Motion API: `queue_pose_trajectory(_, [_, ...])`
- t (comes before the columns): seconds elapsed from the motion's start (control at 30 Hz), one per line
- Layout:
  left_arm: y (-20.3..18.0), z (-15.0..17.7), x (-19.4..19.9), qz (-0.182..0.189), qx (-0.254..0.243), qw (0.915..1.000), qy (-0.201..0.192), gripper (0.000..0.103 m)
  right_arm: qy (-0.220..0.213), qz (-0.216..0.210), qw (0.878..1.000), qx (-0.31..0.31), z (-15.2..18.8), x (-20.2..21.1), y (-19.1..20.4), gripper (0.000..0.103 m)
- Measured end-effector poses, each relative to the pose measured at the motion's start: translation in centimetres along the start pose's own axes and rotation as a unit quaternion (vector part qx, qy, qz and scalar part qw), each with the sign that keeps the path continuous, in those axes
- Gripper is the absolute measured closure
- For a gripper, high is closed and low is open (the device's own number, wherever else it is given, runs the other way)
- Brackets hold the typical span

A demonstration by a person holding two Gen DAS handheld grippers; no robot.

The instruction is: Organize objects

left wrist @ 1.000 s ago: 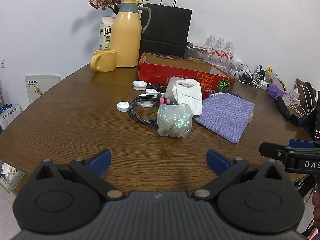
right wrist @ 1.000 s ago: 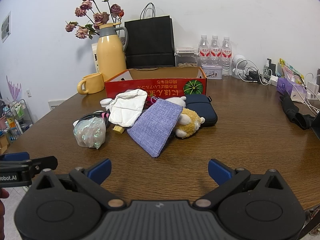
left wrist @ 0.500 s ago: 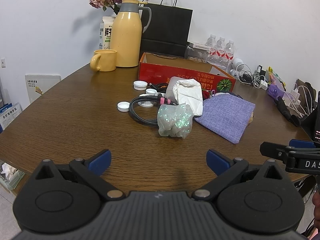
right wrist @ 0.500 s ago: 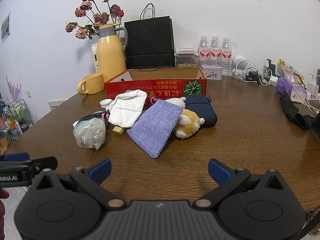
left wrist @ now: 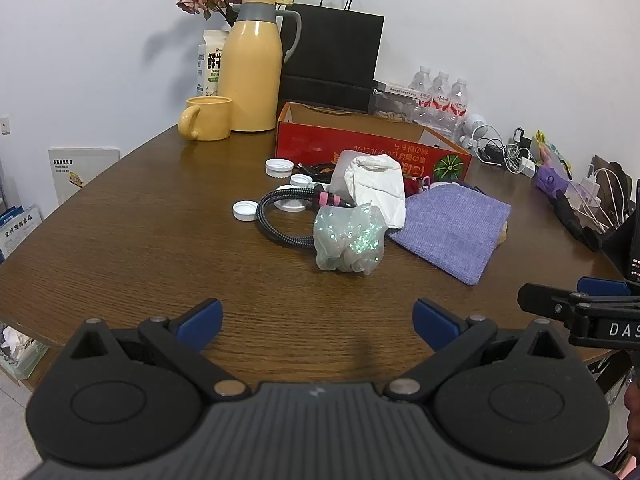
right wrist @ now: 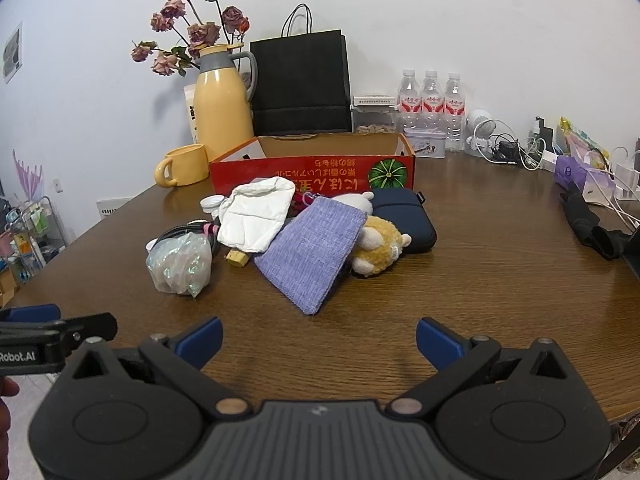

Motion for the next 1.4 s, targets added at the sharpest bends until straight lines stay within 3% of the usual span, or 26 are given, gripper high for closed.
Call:
queue_pose_trajectory(0.33, [-0.3,-1.2,-1.9,0.001,-0.003,1.0000,0.004,0.000,0.004,0.003,1.000,0.021,0.1,-2.1,0.6,0.000])
queue_pose_trajectory(0.83, [-1.4,-4.4,-9.5,-0.012,-0.006,0.9999,0.007,0.000,0.006,0.025,0.998,0.057,-1.3,-7.5,1.0,0.000])
queue_pose_trajectory(0.87, [-1.5,-4.5,-9.8,-0.011,-0.008,0.9999,0.008,0.002,0.006,0.027,0.998,0.060,-1.3,-7.7,1.1,0.000])
queue_pose_trajectory(0.93, [-1.8,-4.4,-10.2,0.000,-0.015,0.9998,0.010,0.027,0.002,0.032,0.997,0.071,-1.6,-8.2,1.2,0.000])
queue_pose_trajectory(0.97, [-1.9,-4.4,-10.5,0.005,-0.016,0.9997,0.017,0.056,-0.002,0.036,0.996,0.078,-1.7,-8.3,1.3,0.000])
queue_pose_trajectory(1.17, [-1.7,-4.9,-9.8,0.009,-0.010,0.9999,0.004,0.062,-0.044,0.059,0.988,0.135,-2.7,-8.8,2.0,0.000])
queue_pose_trajectory(1.4, [-0.9,-5.9,-8.0,0.003,-0.002,0.9999,-0.015,0.061,-0.088,0.063,0.964,0.245,-3.5,-10.2,3.8,0.000])
Point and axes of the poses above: each gripper's, at about its wrist camera, not at the fingertips, and x roughly against the way its jaws point, y to its left, z to its underside, the point moved 2 cm from there along -x, roughly the way its jaws point, and after that the axes turned 1 degree about z, right-handed, at the moved point
